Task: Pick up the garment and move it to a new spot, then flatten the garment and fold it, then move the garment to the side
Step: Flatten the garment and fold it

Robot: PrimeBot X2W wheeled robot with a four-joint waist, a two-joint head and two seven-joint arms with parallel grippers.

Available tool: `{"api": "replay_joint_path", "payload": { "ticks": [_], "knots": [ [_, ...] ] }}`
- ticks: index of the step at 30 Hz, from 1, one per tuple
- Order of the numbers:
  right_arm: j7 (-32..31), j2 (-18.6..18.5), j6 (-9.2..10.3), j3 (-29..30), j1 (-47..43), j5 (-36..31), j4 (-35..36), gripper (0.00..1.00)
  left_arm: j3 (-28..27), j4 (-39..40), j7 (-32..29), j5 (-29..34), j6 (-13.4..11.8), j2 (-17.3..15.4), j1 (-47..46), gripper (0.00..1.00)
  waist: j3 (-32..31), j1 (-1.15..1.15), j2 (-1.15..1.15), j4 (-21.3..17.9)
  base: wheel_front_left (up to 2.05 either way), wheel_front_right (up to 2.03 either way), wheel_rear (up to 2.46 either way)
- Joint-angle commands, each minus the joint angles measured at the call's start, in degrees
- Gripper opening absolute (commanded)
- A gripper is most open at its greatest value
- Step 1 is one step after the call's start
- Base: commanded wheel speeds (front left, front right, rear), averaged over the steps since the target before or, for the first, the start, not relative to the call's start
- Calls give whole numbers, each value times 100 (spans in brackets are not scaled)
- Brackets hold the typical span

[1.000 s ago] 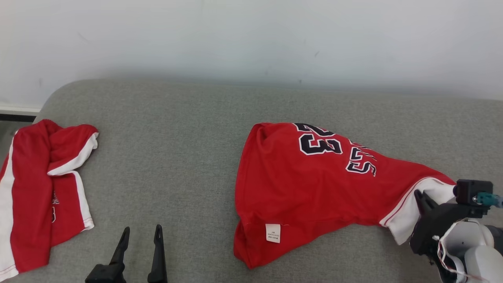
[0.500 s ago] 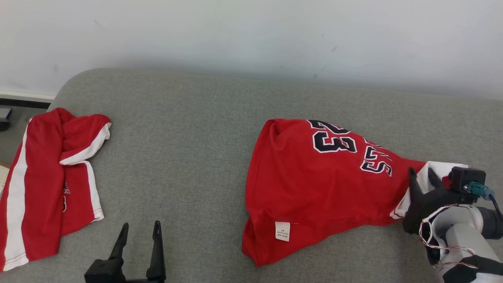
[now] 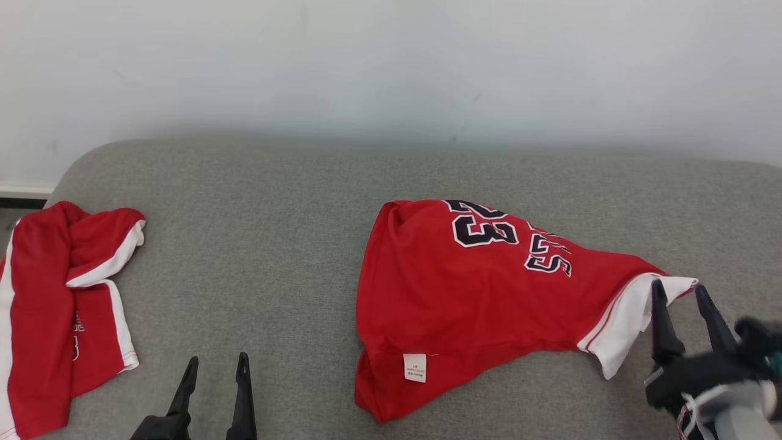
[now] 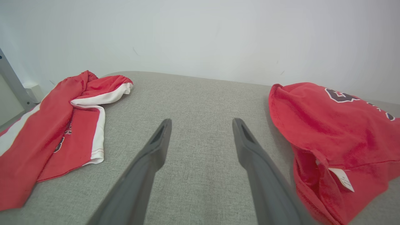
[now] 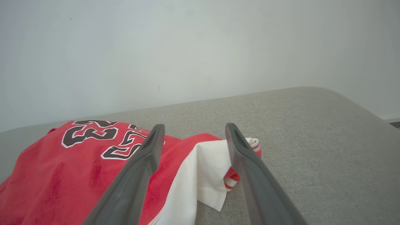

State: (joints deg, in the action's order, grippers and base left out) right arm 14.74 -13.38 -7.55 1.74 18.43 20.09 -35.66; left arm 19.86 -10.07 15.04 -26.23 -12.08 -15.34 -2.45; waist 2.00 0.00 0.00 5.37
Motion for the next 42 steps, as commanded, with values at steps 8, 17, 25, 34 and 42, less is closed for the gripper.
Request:
{"api": "replay_joint_path", "payload": {
  "ticks": [8,17,25,34,42],
  "knots": [
    [-344,397,13,551,-1257,-546,1166,100,63,179,-60,98,0,-87,68,100,68,0,0,-380,0,0,0],
    [-619,478,13,413,-499,-861,266,100,658,-194,-361,191,430,122,-455,100,242,0,0,-581,0,0,0],
    [-339,471,13,270,236,-933,-874,100,1030,-723,-563,178,690,391,-758,100,376,0,0,-589,0,0,0],
    [-65,459,13,100,974,-928,-1979,100,1159,-1112,-557,79,882,627,-1108,100,538,0,0,-552,0,0,0],
    [41,509,13,-4,1312,-859,-2519,100,1222,-1631,-670,2,940,764,-1419,100,629,0,0,-545,0,0,0]
  ]
}}
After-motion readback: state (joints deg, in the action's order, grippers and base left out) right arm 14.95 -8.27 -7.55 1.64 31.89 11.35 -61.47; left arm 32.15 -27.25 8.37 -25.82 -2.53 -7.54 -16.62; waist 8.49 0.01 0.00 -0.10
